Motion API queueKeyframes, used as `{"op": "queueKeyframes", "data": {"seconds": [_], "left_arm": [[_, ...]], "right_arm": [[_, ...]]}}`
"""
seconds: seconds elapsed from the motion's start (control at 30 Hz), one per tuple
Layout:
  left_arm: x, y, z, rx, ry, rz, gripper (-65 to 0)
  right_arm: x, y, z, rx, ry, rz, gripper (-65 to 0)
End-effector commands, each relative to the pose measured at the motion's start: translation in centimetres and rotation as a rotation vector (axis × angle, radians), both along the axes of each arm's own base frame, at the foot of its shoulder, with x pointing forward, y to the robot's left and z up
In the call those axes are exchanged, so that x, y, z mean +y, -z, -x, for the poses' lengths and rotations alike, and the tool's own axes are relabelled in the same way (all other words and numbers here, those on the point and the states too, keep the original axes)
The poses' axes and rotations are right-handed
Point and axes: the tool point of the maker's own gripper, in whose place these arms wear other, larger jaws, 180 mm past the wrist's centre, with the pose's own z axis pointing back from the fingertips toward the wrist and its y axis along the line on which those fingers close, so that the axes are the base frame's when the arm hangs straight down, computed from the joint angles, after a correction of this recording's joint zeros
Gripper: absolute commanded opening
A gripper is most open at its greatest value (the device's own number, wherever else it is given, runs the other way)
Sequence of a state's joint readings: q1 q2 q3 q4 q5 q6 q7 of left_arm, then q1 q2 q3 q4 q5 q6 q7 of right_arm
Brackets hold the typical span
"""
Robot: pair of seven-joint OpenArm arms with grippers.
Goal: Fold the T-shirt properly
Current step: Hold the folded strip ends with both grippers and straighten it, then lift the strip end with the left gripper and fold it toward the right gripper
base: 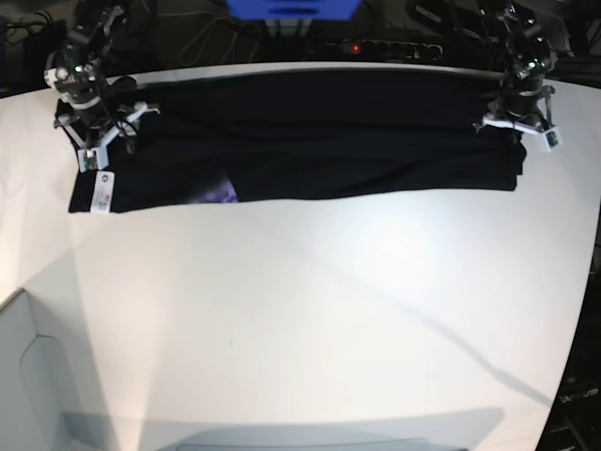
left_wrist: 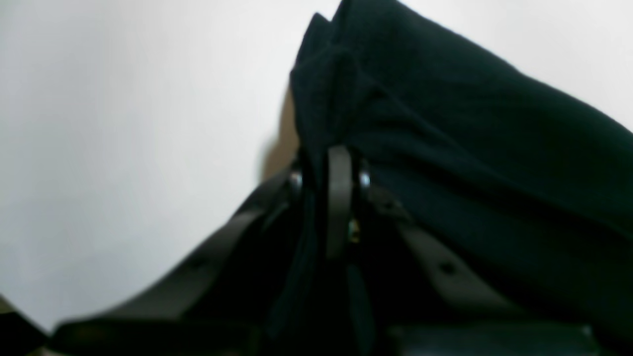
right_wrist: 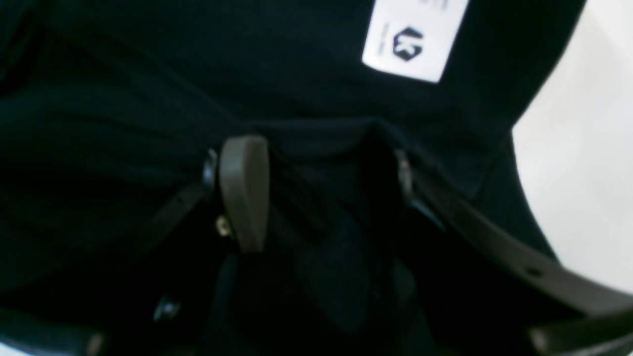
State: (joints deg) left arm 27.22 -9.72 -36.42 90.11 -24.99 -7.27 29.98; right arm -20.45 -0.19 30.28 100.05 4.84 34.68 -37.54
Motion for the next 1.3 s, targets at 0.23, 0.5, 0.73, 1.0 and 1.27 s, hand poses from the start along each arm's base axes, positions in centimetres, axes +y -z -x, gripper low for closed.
{"op": "queueKeyframes", "data": {"seconds": [0.23,0.5,0.73,1.0,1.27], "left_arm": [[-1.2,-5.0,-2.6,-0.095,0.064,-0.069,-65.0],[-6.9,-10.8,-4.8,-0.273,0.144,-0.057,-65.0],[-17.4,-8.7,-5.7,-0.257,0.365,0.127,-65.0],[-28.2,-8.3,-4.8,-0.245,0.600,0.308,-65.0],[-33.1,-8.8,-5.9,-0.273,0.725,0.372,-65.0]], "right_arm": [[-1.2,0.8,0.5,0.052,-0.012,0.038,-32.3],[-1.0,0.6,0.2,0.044,-0.012,0.035,-32.4],[-1.0,0.6,0.2,0.044,-0.012,0.035,-32.4],[-1.0,0.6,0.2,0.043,-0.012,0.035,-32.4],[-0.9,0.6,0.1,0.043,-0.014,0.034,-32.4]]}}
